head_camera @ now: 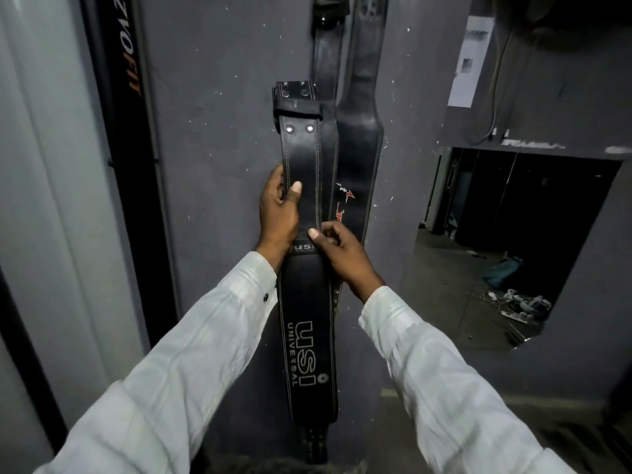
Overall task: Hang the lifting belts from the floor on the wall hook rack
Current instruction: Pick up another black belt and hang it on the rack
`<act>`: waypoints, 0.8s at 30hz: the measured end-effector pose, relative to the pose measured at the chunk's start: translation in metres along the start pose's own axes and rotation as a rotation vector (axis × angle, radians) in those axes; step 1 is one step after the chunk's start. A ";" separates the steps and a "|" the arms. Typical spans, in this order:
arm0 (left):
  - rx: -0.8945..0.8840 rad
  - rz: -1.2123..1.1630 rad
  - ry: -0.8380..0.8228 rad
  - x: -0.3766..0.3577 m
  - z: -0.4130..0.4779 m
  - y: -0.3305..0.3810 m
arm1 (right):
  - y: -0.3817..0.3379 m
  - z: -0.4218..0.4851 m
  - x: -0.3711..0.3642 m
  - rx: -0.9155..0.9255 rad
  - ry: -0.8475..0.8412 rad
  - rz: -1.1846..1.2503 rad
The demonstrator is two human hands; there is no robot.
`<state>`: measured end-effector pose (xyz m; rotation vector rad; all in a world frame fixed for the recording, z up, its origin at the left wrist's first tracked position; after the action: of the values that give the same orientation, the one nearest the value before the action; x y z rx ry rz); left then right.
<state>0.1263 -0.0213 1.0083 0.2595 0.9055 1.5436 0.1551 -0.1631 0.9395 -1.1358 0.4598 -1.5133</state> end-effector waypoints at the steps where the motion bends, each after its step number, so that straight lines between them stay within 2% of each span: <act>1: -0.003 -0.011 0.003 -0.001 0.001 0.001 | 0.006 -0.004 -0.005 -0.043 -0.107 0.043; 3: -0.020 -0.033 0.014 -0.003 0.005 0.005 | 0.015 -0.010 -0.011 -0.071 -0.179 0.026; 8: -0.025 -0.050 0.003 -0.011 0.010 0.010 | 0.011 -0.015 -0.007 -0.017 -0.076 0.048; 12: -0.049 -0.061 0.016 -0.010 0.019 0.022 | 0.026 -0.027 -0.014 -0.088 -0.196 0.183; 16: -0.062 -0.053 0.040 -0.008 0.028 0.036 | 0.022 -0.034 -0.018 -0.021 -0.020 0.144; 18: -0.059 -0.053 0.040 -0.010 0.031 0.041 | 0.015 -0.034 -0.019 -0.009 -0.002 0.146; 22: -0.056 -0.080 0.059 -0.006 0.039 0.051 | 0.019 -0.037 -0.027 -0.106 -0.152 0.270; 24: -0.060 -0.088 0.063 -0.006 0.043 0.056 | 0.027 -0.043 -0.031 -0.122 -0.161 0.199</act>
<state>0.1138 -0.0055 1.0763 0.1268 0.9072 1.5020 0.1304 -0.1548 0.8861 -1.2570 0.5436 -1.2249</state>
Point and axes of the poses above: each hand's wrist, its own z-axis towards the middle knuckle, its own x-axis out of the back of the hand, y = z × x, the point moved 6 cm from there along z, towards the middle knuckle, and after that the axes turned 8 degrees about -z, right-handed, at the moved point
